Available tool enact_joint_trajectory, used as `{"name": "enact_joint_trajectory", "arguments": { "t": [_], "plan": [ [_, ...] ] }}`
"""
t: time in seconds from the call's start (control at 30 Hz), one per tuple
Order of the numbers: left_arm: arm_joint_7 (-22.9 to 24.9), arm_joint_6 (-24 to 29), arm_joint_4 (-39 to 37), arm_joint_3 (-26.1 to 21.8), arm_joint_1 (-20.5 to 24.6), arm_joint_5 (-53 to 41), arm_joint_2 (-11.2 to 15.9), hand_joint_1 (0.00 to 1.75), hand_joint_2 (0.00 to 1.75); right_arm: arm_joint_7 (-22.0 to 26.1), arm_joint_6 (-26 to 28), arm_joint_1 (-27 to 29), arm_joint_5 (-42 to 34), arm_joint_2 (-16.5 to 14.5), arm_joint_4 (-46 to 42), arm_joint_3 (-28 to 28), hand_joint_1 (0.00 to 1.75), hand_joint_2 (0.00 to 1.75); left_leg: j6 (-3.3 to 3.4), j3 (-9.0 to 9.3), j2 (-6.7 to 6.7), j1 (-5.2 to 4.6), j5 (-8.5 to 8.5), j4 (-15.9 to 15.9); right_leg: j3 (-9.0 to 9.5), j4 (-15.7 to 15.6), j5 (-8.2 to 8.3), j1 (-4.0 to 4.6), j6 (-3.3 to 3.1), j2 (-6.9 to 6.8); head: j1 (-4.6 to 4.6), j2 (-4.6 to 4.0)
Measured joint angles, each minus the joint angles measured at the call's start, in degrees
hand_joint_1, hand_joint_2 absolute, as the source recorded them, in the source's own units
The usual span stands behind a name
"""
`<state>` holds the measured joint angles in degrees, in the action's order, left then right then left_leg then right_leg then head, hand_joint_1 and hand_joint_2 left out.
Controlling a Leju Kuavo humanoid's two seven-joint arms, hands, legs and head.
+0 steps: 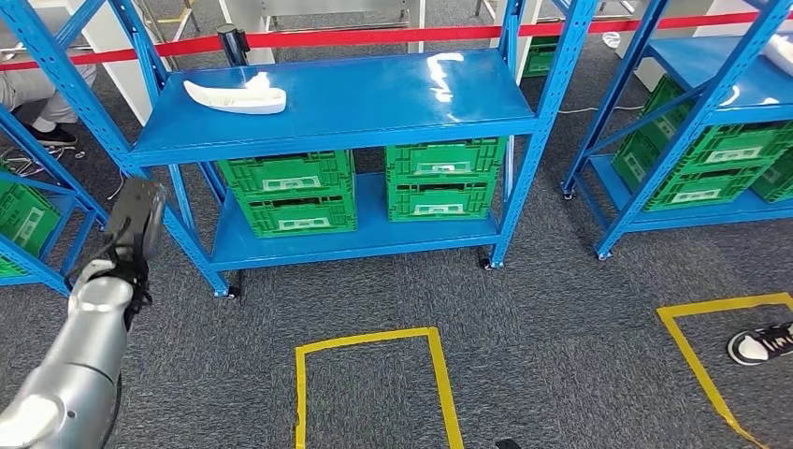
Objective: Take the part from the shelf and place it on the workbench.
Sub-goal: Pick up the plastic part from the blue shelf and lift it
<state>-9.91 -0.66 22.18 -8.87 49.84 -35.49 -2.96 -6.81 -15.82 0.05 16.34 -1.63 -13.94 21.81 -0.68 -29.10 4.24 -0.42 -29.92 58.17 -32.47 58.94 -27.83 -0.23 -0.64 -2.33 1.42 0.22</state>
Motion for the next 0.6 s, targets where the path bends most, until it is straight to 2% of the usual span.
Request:
{"name": "enact_joint_trajectory", "arguments": {
  "t": [0.1, 0.33, 0.43, 0.47, 0.5, 0.57, 0.6],
  "plan": [
    [-0.61, 0.07, 0.27, 2.70, 5.19, -1.10, -0.21, 0.00, 0.00, -0.38, 0.00, -0.31, 0.62, -0.28, 0.45, 1.15, 0.00, 0.00, 0.00, -0.03, 0.00, -0.01, -0.01, 0.00, 0.02, 0.00, 0.00, -0.01, 0.01, 0.00, 0.00, 0.00],
    [-2.08, 0.07, 0.89, 7.65, 12.58, -3.70, -0.24, 0.00, 0.00, -0.70, 0.00, -0.54, 2.06, -0.64, 0.95, 2.41, 0.00, 0.00, 0.07, -0.43, 0.01, -0.12, 0.05, 0.15, -0.12, -0.17, 0.25, -0.01, 0.13, -0.01, -0.01, 0.00],
    [-3.21, -0.23, 1.17, 10.73, 16.51, -4.80, 0.05, 0.00, 0.00, -0.75, 0.05, -0.95, 2.65, -0.96, 1.23, 3.18, 0.00, 0.00, 1.12, 0.52, 0.02, 0.11, 0.90, -2.02, 0.13, -0.66, 0.50, -0.17, 0.66, 0.31, 0.03, 0.00],
    [-3.87, -0.56, 1.21, 11.97, 17.93, -5.29, 0.04, 0.00, 0.00, -0.82, 0.07, -1.18, 2.97, -1.08, 1.35, 3.53, 0.00, 0.00, 1.47, 1.07, 0.04, 0.41, 1.33, -3.12, -0.69, 0.61, -0.03, -0.18, 0.80, 0.86, 0.01, 0.00],
    [-4.64, -1.00, 1.14, 13.43, 19.52, -5.79, -0.06, 0.00, 0.00, -0.94, 0.07, -1.37, 3.36, -1.13, 1.51, 3.94, 0.00, 0.00, 1.59, 1.45, 0.09, 0.69, 1.60, -3.79, -2.35, 3.15, -0.90, -0.30, 0.98, 1.50, -0.02, 0.00],
    [-6.25, -1.91, 0.82, 16.70, 22.72, -6.59, -0.07, 0.00, 0.00, -1.31, 0.07, -1.56, 4.11, -1.23, 1.90, 4.80, 0.00, 0.00, 1.51, 1.55, -0.03, 0.95, 1.45, -4.04, -7.14, 10.48, -2.54, -0.84, 1.60, 2.18, -0.10, 0.00],
    [-6.71, -2.20, 0.66, 17.98, 23.68, -6.74, -0.05, 0.00, 0.00, -1.46, 0.07, -1.52, 4.33, -1.24, 2.05, 5.10, 0.00, 0.00, 1.29, 1.83, -0.12, 1.11, 1.17, -4.04, -9.02, 12.96, -2.36, -1.24, 1.99, 2.22, -0.10, 0.00]
  ]
}}
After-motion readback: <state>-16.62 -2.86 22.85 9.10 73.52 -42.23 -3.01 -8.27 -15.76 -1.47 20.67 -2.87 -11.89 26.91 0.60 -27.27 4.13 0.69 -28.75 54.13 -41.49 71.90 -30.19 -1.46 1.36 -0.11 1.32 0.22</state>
